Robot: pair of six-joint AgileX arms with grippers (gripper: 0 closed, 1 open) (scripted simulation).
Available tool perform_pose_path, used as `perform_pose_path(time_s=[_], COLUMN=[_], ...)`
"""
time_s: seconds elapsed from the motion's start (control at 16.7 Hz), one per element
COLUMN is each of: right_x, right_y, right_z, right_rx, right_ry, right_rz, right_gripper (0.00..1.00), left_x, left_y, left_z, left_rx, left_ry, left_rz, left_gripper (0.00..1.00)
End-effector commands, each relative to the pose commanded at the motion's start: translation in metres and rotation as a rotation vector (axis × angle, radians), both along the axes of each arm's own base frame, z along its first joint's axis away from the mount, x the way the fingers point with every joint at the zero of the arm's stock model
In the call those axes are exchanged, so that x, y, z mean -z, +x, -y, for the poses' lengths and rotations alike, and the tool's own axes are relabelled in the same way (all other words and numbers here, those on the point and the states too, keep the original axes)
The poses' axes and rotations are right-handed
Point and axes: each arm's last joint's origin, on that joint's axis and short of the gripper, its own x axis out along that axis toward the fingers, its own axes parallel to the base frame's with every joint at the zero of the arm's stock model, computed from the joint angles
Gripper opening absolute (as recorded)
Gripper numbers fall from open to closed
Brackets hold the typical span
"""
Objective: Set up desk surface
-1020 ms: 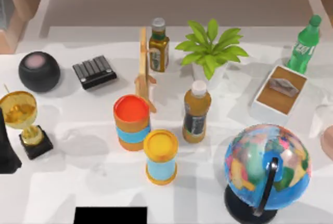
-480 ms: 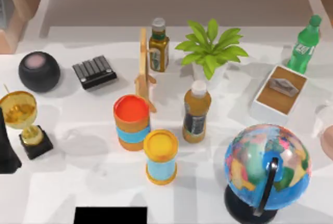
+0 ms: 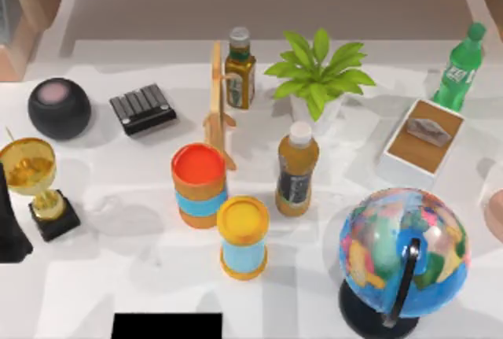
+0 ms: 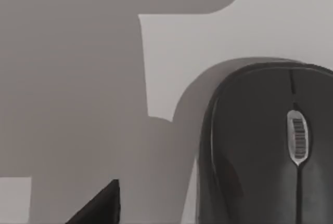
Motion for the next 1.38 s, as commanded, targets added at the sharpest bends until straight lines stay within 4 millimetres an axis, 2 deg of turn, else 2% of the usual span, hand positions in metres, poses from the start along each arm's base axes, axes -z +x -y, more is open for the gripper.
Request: perform_pose_path(time_s=[0.78, 1.38], right_x=[0.0, -0.0005], right_y=[0.0, -0.0004], right_z=[0.0, 0.001], right_rx=[0.0, 0.004], right_ry=[0.0, 0.0], right_rz=[0.0, 0.001], right_gripper=[0.02, 0.0], left_x=[0.0, 0.0], left_y=[0.0, 0.0], left_z=[0.0, 0.0], left_rx=[0.0, 0.0], left_ry=[0.0, 0.0], left_rz=[0.0, 0.0], left_gripper=[1.0, 1.0])
